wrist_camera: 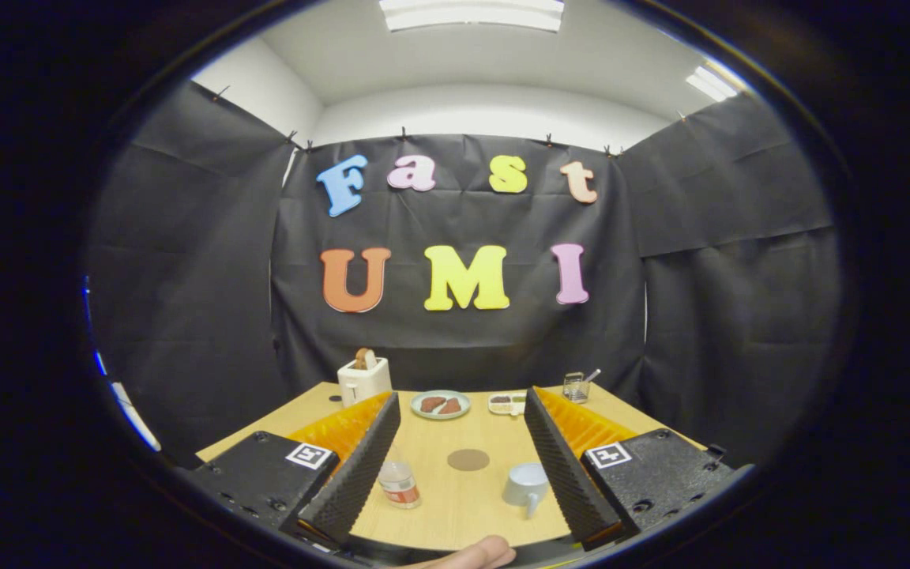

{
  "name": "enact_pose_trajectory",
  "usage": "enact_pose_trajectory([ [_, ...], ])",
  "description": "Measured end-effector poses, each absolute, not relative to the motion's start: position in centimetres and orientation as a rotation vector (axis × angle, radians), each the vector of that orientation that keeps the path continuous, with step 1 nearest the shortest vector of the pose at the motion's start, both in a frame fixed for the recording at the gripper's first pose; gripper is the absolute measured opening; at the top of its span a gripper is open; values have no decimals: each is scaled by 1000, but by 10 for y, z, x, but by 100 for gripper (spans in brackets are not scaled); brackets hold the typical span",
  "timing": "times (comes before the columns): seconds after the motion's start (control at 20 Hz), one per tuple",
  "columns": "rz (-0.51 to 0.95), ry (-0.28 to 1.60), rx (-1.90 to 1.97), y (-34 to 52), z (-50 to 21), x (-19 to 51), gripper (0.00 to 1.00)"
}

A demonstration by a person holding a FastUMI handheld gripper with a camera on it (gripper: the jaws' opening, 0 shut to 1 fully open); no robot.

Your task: Take the bottle from table, then pour the juice into the cup, finally place the bottle on the coaster

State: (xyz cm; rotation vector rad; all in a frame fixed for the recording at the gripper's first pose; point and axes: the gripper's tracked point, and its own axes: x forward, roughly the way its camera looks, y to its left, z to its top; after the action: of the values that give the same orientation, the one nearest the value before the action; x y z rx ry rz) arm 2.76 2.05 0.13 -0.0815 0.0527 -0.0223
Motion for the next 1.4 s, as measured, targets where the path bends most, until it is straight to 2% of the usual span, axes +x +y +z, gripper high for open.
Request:
enact_pose_trajectory([
  [0.35,-34,37,-84,26,2,48,100],
  [1.4,-40,128,-98,93,-156,93,100],
])
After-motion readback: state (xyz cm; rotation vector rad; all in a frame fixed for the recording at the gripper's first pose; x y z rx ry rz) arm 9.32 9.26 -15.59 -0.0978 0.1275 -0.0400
